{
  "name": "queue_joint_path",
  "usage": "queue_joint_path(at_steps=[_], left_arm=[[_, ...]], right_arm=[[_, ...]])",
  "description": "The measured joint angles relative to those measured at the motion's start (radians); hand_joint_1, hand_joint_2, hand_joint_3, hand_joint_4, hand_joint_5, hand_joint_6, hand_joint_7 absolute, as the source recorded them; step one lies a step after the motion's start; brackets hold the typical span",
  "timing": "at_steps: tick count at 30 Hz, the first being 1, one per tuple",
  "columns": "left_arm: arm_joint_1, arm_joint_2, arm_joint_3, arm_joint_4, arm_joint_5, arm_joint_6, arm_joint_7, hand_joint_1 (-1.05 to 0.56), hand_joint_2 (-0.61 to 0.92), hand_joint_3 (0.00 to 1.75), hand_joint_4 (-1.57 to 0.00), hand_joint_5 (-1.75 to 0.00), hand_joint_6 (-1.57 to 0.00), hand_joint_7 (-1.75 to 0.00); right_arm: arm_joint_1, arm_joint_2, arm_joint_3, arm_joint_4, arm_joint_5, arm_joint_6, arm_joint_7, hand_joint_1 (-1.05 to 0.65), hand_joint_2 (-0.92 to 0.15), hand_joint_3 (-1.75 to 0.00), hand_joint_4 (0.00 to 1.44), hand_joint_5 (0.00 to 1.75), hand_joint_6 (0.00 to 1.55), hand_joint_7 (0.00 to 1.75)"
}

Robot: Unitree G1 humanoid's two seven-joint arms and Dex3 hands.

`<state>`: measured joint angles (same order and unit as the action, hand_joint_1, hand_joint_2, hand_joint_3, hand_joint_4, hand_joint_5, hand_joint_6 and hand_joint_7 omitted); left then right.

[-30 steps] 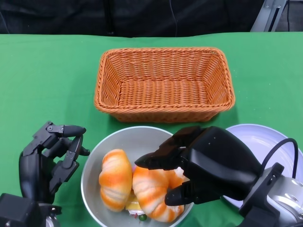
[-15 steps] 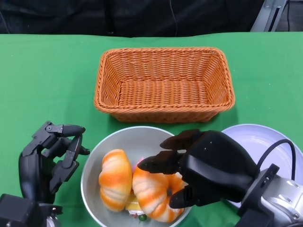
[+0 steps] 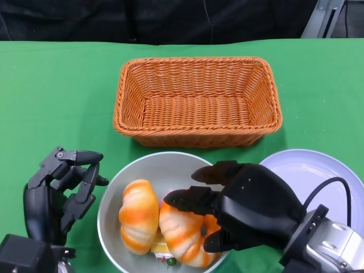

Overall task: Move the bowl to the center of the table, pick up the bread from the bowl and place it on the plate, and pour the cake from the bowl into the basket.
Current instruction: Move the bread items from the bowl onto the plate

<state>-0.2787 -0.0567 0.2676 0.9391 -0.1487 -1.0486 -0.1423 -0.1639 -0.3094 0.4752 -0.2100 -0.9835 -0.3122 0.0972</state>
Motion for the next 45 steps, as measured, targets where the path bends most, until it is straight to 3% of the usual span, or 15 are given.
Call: queue_joint_path(at_steps=[28,45], left_arm=[[0.001,-0.018,-0.004,-0.005,-0.044,-0.001,-0.02,-0.2,0.92,0.37,-0.78,-1.51,-0.82,-1.18],[0.001,-0.017,-0.003,-0.004,-0.01,-0.001,0.008,-0.21,0.92,0.37,-0.77,-1.52,-0.8,-1.22]], right_arm=[[-0.089,0.044,0.054,0.223,0.067,0.017,-0.023,-0.69,-0.86,0.0,0.6,0.0,0.57,0.0],[-0.115,0.047,0.1,0.25,0.049,0.047,-0.026,-0.65,-0.84,0.0,0.69,0.03,0.59,0.01]])
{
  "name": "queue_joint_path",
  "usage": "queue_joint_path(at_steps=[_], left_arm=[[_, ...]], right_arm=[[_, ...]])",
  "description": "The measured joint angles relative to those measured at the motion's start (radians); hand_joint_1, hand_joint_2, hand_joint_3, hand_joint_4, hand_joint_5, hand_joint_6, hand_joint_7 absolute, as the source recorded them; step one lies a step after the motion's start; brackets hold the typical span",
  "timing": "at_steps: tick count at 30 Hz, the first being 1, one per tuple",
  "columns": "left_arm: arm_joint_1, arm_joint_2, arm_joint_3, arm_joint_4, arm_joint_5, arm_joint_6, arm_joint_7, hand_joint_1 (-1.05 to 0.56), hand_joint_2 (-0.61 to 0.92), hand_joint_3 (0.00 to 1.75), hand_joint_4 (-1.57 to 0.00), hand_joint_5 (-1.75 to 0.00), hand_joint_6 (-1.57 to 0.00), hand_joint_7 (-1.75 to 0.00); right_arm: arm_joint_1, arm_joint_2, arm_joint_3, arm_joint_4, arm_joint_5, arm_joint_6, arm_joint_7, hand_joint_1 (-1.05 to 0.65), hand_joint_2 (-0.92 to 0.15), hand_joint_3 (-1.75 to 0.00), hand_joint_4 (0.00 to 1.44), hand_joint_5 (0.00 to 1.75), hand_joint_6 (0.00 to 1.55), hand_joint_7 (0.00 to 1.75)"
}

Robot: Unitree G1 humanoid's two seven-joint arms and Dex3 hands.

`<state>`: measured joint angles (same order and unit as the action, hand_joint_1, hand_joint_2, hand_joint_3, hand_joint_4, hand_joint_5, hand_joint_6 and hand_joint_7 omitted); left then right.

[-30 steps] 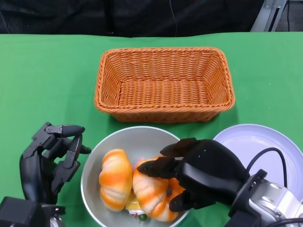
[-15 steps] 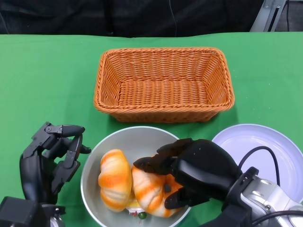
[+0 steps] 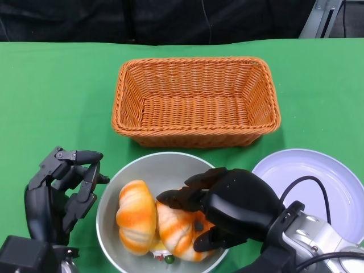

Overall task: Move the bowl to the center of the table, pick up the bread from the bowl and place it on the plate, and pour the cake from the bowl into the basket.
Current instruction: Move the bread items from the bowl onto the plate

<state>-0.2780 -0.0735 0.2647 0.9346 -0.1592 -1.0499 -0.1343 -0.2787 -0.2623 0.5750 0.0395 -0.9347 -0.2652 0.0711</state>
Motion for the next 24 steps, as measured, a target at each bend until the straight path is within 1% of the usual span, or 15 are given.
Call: queue_joint_path(at_steps=[4,5,6,9,12,20,23,24], left_arm=[[0.0,0.0,0.0,0.0,0.0,0.0,0.0,-0.21,0.92,0.37,-0.76,-1.53,-0.8,-1.22],[0.0,0.0,0.0,0.0,0.0,0.0,0.0,-0.21,0.92,0.38,-0.76,-1.53,-0.79,-1.22],[0.0,0.0,-0.001,0.0,0.0,-0.001,0.0,-0.21,0.92,0.38,-0.75,-1.54,-0.79,-1.22],[0.0,0.0,-0.001,0.0,0.0,-0.002,0.0,-0.21,0.92,0.39,-0.75,-1.54,-0.79,-1.23],[0.0,0.0,-0.001,0.0,0.001,-0.002,0.001,-0.21,0.92,0.39,-0.76,-1.55,-0.8,-1.24],[0.001,0.0,-0.001,0.0,0.0,-0.002,0.001,-0.21,0.92,0.39,-0.75,-1.55,-0.79,-1.24],[0.001,0.001,-0.001,0.0,0.003,-0.003,0.004,-0.21,0.92,0.39,-0.76,-1.55,-0.79,-1.24],[0.001,0.001,0.0,0.0,0.004,-0.003,0.007,-0.21,0.92,0.39,-0.76,-1.55,-0.79,-1.24]], right_arm=[[-0.007,0.001,0.014,0.011,-0.014,0.009,-0.014,-0.64,-0.83,0.0,0.71,0.03,0.61,0.01],[-0.009,0.001,0.018,0.017,-0.016,0.007,-0.025,-0.6,-0.82,0.0,0.8,0.06,0.65,0.02],[-0.011,0.001,0.025,0.025,-0.02,0.003,-0.042,-0.58,-0.82,0.0,0.84,0.08,0.67,0.02],[-0.015,0.001,0.037,0.049,-0.026,-0.009,-0.088,-0.56,-0.82,0.0,0.91,0.08,0.7,0.03],[-0.019,0.001,0.046,0.06,-0.028,-0.011,-0.106,-0.55,-0.83,0.0,0.92,0.08,0.71,0.02],[-0.034,0.001,0.073,0.058,-0.034,0.014,-0.093,-0.57,-0.85,-0.01,0.89,0.04,0.7,0.0],[-0.047,0.001,0.079,0.067,-0.034,0.016,-0.08,-0.54,-0.86,-0.01,0.89,0.03,0.71,0.01],[-0.051,0.001,0.08,0.075,-0.032,0.015,-0.077,-0.5,-0.87,-0.01,0.91,0.04,0.73,0.01]])
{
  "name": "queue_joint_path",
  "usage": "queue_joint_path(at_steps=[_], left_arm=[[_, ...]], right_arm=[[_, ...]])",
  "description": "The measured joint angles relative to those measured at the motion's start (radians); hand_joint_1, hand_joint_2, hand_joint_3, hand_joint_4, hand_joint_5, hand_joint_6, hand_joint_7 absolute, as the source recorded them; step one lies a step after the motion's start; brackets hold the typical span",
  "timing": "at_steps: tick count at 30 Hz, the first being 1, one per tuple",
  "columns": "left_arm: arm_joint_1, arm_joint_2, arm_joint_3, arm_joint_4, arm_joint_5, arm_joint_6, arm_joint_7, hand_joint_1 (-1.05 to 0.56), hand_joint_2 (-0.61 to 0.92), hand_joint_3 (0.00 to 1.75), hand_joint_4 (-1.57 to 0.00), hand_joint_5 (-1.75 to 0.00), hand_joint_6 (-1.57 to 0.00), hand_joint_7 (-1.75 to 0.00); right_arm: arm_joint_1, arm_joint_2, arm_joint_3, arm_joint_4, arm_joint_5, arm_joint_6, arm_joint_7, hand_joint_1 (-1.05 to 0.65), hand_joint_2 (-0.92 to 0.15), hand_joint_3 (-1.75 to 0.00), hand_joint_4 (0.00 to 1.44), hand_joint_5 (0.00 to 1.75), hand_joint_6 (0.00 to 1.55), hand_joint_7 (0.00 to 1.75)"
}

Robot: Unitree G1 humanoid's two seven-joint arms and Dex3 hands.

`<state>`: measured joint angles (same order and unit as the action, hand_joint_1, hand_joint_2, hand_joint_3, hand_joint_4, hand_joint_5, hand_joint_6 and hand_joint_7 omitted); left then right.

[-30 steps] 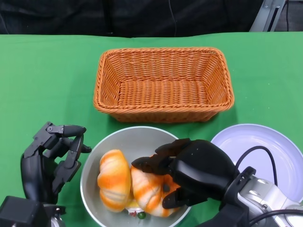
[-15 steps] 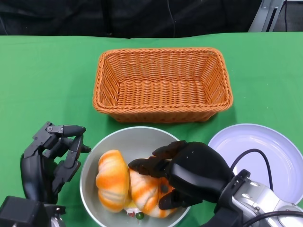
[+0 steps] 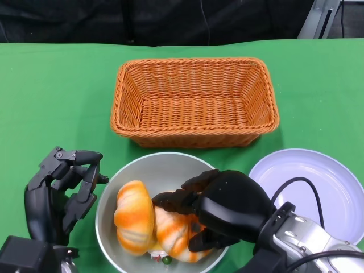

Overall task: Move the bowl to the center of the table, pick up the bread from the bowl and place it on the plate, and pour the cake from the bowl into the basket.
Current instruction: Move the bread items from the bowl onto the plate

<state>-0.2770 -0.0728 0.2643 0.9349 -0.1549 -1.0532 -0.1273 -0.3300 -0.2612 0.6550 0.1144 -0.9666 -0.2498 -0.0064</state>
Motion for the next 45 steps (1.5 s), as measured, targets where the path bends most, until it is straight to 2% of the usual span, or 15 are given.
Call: queue_joint_path(at_steps=[3,14,24,30,31,32,34,37,38,39,45], left_arm=[[0.0,0.0,0.0,0.0,-0.003,0.0,0.0,-0.2,0.92,0.39,-0.76,-1.55,-0.79,-1.25],[0.0,-0.002,-0.001,-0.001,-0.038,0.0,-0.026,-0.2,0.92,0.4,-0.75,-1.58,-0.78,-1.25],[0.0,-0.002,-0.001,0.0,-0.034,-0.001,-0.024,-0.2,0.92,0.39,-0.75,-1.57,-0.78,-1.25],[0.0,-0.002,-0.001,0.002,-0.031,-0.002,-0.023,-0.22,0.92,0.39,-0.76,-1.57,-0.78,-1.26],[0.0,-0.002,-0.001,0.002,-0.029,-0.003,-0.023,-0.21,0.92,0.39,-0.76,-1.57,-0.78,-1.26],[0.0,-0.002,-0.001,0.003,-0.026,-0.005,-0.023,-0.2,0.92,0.39,-0.76,-1.57,-0.78,-1.26],[0.0,-0.002,-0.001,0.003,-0.024,-0.01,-0.024,-0.2,0.92,0.4,-0.76,-1.57,-0.78,-1.26],[0.0,-0.002,0.0,0.003,-0.024,-0.012,-0.024,-0.2,0.92,0.4,-0.76,-1.57,-0.78,-1.26],[0.0,-0.002,0.0,0.003,-0.021,-0.013,-0.023,-0.2,0.92,0.4,-0.76,-1.57,-0.78,-1.26],[0.0,-0.002,0.001,0.003,-0.016,-0.013,-0.022,-0.2,0.92,0.4,-0.76,-1.57,-0.78,-1.26],[0.0,-0.001,0.004,0.006,-0.01,-0.013,-0.013,-0.2,0.92,0.4,-0.76,-1.57,-0.79,-1.26]], right_arm=[[-0.02,0.0,0.003,0.04,0.017,-0.024,-0.005,-0.35,-0.9,-0.01,1.05,0.11,0.85,0.05],[-0.051,0.005,0.003,0.121,0.057,-0.091,-0.058,-0.31,-0.92,-0.03,1.15,0.15,1.04,0.08],[-0.056,0.021,0.005,0.158,0.073,-0.114,-0.089,-0.33,-0.92,-0.13,1.18,0.16,1.07,0.05],[-0.062,0.023,0.012,0.193,0.077,-0.149,-0.145,-0.32,-0.92,-0.15,1.22,0.21,1.09,0.05],[-0.065,0.023,0.013,0.199,0.078,-0.155,-0.152,-0.32,-0.92,-0.16,1.16,0.37,1.1,0.03],[-0.067,0.024,0.015,0.206,0.079,-0.162,-0.161,-0.32,-0.92,-0.16,1.02,0.65,1.11,0.02],[-0.07,0.025,0.019,0.216,0.083,-0.166,-0.173,-0.32,-0.92,-0.16,0.93,0.82,1.12,0.01],[-0.072,0.025,0.024,0.222,0.089,-0.168,-0.181,-0.31,-0.92,-0.16,0.91,0.87,1.12,0.01],[-0.072,0.026,0.024,0.228,0.095,-0.174,-0.187,-0.29,-0.92,-0.18,0.81,1.13,1.16,0.03],[-0.073,0.027,0.024,0.236,0.102,-0.183,-0.196,-0.29,-0.92,-0.19,0.77,1.22,1.16,0.03],[-0.079,0.037,0.022,0.275,0.133,-0.218,-0.234,-0.28,-0.92,-0.17,0.76,1.33,1.2,0.06]])
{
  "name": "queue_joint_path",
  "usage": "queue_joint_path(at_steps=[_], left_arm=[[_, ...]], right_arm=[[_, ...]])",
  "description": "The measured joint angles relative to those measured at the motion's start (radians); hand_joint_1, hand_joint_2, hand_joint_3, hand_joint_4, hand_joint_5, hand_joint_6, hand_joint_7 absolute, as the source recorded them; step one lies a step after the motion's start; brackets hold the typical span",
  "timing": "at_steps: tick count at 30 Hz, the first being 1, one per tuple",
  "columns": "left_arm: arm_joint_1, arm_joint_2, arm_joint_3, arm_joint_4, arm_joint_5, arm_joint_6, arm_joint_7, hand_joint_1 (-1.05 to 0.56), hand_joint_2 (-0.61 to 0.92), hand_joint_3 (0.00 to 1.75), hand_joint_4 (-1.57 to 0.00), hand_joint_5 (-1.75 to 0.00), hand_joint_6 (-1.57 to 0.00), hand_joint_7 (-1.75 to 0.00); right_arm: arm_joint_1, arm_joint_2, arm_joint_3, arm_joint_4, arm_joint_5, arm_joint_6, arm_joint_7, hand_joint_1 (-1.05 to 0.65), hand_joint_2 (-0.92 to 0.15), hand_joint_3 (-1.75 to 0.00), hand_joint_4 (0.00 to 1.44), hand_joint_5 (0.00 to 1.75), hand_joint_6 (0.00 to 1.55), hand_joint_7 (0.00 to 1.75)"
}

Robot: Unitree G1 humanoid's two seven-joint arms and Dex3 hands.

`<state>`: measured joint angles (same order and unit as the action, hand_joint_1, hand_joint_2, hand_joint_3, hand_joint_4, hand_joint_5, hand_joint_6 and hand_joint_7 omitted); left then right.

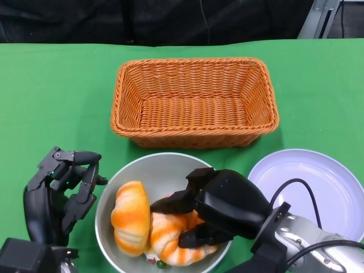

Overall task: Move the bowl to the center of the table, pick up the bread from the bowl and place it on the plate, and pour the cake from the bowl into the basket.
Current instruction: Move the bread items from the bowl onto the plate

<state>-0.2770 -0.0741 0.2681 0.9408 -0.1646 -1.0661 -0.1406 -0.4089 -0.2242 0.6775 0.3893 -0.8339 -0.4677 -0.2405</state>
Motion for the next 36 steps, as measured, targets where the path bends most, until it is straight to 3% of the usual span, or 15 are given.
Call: queue_joint_path(at_steps=[13,24,25,26,27,29,32,36], left_arm=[[0.0,0.003,0.0,0.02,0.017,-0.001,0.03,-0.2,0.92,0.41,-0.78,-1.54,-0.8,-1.25],[0.0,0.006,0.0,0.028,0.018,-0.002,0.033,-0.21,0.92,0.39,-0.79,-1.51,-0.81,-1.22],[0.0,0.006,0.0,0.029,0.017,-0.002,0.032,-0.21,0.92,0.39,-0.79,-1.51,-0.81,-1.21],[0.0,0.006,0.0,0.029,0.017,-0.002,0.032,-0.21,0.92,0.38,-0.79,-1.5,-0.81,-1.21],[0.0,0.006,0.0,0.03,0.016,-0.002,0.032,-0.21,0.92,0.38,-0.79,-1.5,-0.82,-1.21],[0.0,0.006,0.0,0.03,0.016,-0.002,0.032,-0.21,0.92,0.38,-0.79,-1.5,-0.82,-1.21],[0.0,0.006,0.0,0.03,0.015,-0.002,0.032,-0.2,0.92,0.38,-0.8,-1.49,-0.82,-1.2],[0.0,0.009,-0.001,0.035,0.022,-0.003,0.033,-0.22,0.92,0.38,-0.8,-1.48,-0.82,-1.2]], right_arm=[[-0.013,0.007,-0.001,0.048,0.004,-0.046,-0.056,-0.26,-0.92,-0.15,0.69,1.52,1.21,0.14],[-0.016,0.021,-0.002,0.092,0.004,-0.081,-0.121,-0.22,-0.92,-0.16,0.7,1.51,1.17,0.23],[-0.017,0.021,-0.002,0.095,0.004,-0.083,-0.121,-0.22,-0.92,-0.16,0.69,1.52,1.1,0.37],[-0.017,0.022,-0.003,0.097,0.004,-0.085,-0.124,-0.22,-0.92,-0.16,0.68,1.56,0.91,0.77],[-0.017,0.023,-0.005,0.099,0.004,-0.088,-0.128,-0.22,-0.92,-0.17,0.67,1.57,0.82,0.93],[-0.017,0.025,-0.008,0.103,0.004,-0.092,-0.138,-0.21,-0.92,-0.17,0.67,1.57,0.75,1.05],[-0.017,0.028,-0.015,0.109,0.007,-0.099,-0.145,-0.21,-0.92,-0.16,0.7,1.51,0.82,0.84],[-0.017,0.029,-0.026,0.116,0.006,-0.106,-0.169,-0.19,-0.92,-0.16,0.72,1.49,0.88,0.77]])
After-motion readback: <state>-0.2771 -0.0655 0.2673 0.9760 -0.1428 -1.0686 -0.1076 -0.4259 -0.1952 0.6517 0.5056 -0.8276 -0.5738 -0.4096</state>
